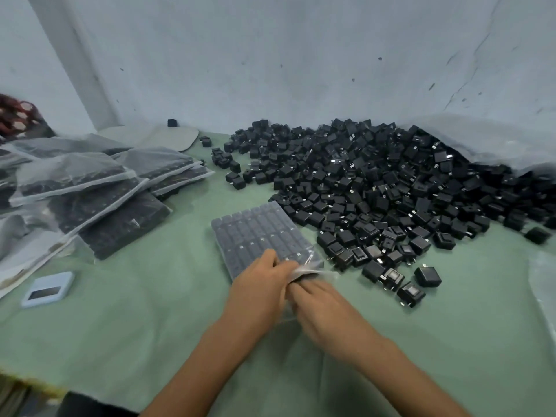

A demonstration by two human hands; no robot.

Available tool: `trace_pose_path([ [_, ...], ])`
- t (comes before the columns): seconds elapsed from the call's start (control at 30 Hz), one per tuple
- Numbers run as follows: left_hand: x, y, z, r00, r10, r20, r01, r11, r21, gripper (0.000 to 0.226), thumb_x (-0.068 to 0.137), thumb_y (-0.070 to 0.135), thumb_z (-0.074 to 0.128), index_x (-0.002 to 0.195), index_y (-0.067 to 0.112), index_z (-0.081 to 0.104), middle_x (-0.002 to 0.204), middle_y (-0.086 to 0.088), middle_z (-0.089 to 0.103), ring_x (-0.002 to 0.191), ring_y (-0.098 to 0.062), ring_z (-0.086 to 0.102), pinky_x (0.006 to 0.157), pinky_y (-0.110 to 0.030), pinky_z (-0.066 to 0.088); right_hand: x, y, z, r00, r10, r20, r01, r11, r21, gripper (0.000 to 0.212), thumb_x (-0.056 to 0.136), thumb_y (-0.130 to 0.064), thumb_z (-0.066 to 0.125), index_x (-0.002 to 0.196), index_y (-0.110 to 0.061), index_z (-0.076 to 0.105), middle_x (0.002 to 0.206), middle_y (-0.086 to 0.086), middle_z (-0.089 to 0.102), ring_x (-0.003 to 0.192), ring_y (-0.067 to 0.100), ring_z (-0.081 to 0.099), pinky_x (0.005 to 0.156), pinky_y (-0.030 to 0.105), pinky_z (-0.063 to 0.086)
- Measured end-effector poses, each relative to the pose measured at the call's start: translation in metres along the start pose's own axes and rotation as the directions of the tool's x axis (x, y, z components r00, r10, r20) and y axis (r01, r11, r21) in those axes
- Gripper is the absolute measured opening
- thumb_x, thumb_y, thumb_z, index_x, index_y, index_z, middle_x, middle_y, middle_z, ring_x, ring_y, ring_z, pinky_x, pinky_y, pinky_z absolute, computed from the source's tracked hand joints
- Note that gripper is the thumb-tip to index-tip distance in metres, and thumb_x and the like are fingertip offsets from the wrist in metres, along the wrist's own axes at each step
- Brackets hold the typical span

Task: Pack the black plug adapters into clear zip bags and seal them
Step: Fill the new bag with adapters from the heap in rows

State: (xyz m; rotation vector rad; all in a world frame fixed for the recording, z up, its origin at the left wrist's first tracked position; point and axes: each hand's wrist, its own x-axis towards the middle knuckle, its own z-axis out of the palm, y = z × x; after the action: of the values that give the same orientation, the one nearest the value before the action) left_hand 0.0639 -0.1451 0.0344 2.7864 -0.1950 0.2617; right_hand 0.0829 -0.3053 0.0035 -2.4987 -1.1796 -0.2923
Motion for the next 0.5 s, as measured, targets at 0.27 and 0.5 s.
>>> trace_pose_path([
  [0.27,0.004,0.006,-0.011,0.972,0.184,0.143,-0.185,0.983,-0.007,0.022,0.102,0.024,0.046,0.117,0.02,0.062,0.106,-0.004,0.048,0.096,-0.027,0.058,0.084,-0.039,0.047,0.03,0.002,0.012,0.944,-0.156,0.292,0.23,0.943,-0.24,0.016,0.07,-0.013,0.077,0.087,-0.013,0.076,0.087,0.004,0.075,0.085,0.022,0.071,0.075,0.031,0.058],
  [0.5,-0.005,0.004,-0.019,0.97,0.199,0.139,-0.209,0.976,0.061,0.024,0.099,0.018,0.047,0.116,0.015,0.063,0.109,-0.007,0.053,0.099,-0.028,0.059,0.083,-0.039,0.047,0.029,-0.014,0.019,0.967,-0.132,0.217,0.186,0.95,-0.251,0.019,0.053,-0.023,0.085,0.068,-0.019,0.075,0.065,-0.005,0.071,0.058,0.014,0.068,0.047,0.019,0.046],
])
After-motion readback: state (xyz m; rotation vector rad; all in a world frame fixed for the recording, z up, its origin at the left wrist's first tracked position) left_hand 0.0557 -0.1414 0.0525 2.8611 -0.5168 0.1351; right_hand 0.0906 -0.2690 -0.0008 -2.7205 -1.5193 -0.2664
